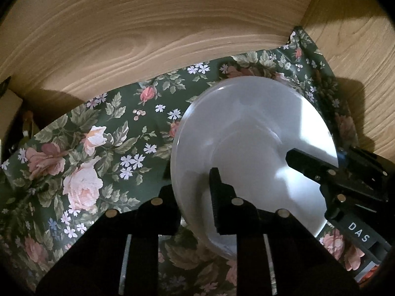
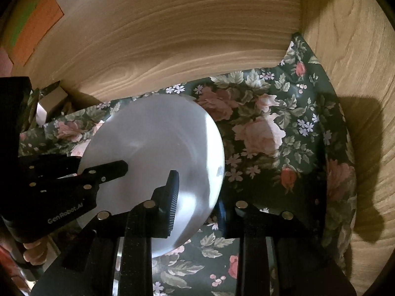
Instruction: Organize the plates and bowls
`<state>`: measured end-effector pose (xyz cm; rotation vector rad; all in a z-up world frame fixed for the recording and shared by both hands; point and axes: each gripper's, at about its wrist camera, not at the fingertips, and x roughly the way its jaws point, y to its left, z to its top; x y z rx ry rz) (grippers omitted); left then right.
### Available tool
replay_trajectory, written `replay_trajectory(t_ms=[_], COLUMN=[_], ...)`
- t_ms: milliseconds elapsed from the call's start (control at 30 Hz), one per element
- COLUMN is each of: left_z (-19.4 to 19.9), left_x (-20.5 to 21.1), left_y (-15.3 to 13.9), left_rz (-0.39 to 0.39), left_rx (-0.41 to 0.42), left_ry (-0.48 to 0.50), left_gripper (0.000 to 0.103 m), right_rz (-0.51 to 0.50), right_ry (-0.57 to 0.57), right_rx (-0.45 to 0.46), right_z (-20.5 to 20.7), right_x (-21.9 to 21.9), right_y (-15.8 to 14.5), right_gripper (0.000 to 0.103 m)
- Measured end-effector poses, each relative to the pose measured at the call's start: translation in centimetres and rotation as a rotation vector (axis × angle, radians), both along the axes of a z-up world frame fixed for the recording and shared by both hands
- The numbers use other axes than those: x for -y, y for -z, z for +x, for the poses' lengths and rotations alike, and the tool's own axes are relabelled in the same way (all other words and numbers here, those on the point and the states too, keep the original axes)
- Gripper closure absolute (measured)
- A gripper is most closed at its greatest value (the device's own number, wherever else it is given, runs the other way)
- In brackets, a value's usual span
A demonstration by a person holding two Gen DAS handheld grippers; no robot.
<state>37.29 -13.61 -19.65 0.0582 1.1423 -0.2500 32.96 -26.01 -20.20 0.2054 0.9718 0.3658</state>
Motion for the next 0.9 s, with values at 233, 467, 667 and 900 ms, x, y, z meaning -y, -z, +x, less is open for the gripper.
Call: replay_trajectory(t_ms=[233,467,667,900], left_z=[-1.3,-3.3,-5.5,-8.5], left_x=[-0.8,-1.7,-3.1,-4.8], left_y=[-2.1,-4.4,-6.3,-7.4], left_rz=[-0.016,-0.033,-0.047,-0.049], left_rx=[0.034,0.086,0.128,0.172], left_ry=[-0.004,-0.016,-0.035,-0.051], left_gripper=[0.083,0.083,0.083,0.083], right_rz=[0.006,0.014,0.024,0.034], right_ry=[0.002,0.004,-0.008,-0.026], right_rx=[0.040,0.112,0.157,0.184], right_z=[-1.4,-3.5,-5.2,-6.8], right_x=[-0.1,-0.5,-1.4,-2.4], right_y=[-1.6,-4.7,-6.7,-7.7], right_gripper=[0.078,0.079,0.079,0.079])
